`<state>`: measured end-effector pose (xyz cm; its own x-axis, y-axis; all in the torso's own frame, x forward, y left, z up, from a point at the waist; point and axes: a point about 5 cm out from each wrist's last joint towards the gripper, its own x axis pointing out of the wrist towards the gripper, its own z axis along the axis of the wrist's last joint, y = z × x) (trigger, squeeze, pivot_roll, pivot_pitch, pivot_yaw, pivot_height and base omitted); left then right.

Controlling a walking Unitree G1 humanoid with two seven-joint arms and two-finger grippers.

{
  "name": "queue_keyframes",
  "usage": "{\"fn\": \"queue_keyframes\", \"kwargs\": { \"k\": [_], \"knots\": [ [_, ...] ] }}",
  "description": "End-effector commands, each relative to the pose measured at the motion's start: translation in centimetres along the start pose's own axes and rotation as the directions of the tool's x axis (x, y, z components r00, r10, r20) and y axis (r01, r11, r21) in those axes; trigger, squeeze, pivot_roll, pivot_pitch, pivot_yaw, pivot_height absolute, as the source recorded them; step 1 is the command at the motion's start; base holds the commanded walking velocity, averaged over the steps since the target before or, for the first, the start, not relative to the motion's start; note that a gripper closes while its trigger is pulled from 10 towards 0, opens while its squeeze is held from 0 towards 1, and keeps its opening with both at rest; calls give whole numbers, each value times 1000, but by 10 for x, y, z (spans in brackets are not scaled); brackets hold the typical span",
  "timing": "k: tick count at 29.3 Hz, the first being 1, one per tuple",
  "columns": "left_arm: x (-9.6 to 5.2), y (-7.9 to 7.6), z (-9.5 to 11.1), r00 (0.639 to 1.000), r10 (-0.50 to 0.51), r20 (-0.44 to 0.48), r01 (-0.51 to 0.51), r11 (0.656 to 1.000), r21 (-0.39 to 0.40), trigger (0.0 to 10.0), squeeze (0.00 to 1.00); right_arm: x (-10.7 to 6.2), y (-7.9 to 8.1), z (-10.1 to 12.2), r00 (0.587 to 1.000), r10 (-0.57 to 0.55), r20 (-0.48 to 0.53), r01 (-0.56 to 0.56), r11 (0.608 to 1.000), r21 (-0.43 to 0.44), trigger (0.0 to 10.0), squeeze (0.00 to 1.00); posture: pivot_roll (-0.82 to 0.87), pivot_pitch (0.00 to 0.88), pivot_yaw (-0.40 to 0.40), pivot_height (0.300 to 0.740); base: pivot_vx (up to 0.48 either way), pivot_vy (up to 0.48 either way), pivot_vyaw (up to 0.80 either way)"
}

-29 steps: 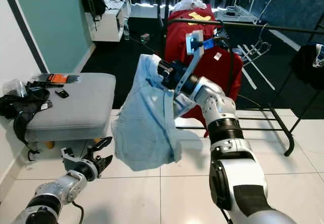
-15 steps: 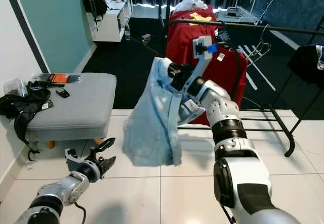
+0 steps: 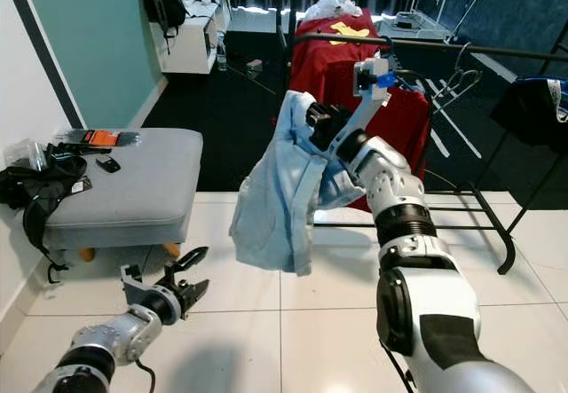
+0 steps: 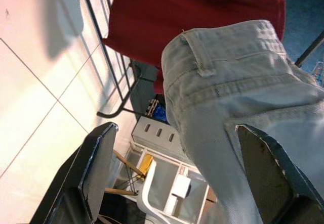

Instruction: Hang hanger

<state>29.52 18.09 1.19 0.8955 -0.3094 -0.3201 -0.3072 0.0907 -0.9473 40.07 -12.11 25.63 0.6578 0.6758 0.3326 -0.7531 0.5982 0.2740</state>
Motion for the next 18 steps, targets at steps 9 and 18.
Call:
{"fn": "queue_keyframes", "kwargs": {
  "k": [9, 18],
  "knots": [
    [7, -3, 6, 987, 54, 149, -42, 996, -83, 10000, 0, 13, 15, -1, 996, 87, 28, -87, 996, 12, 0, 0, -7, 11, -83, 740, 0, 0, 0],
    [7, -12, 17, 975, -2, 224, 35, 989, -141, 0, 0, 13, 16, -5, 994, 103, 27, -104, 994, 35, 0, 0, -4, 13, -81, 740, 0, 0, 0]
  ]
}}
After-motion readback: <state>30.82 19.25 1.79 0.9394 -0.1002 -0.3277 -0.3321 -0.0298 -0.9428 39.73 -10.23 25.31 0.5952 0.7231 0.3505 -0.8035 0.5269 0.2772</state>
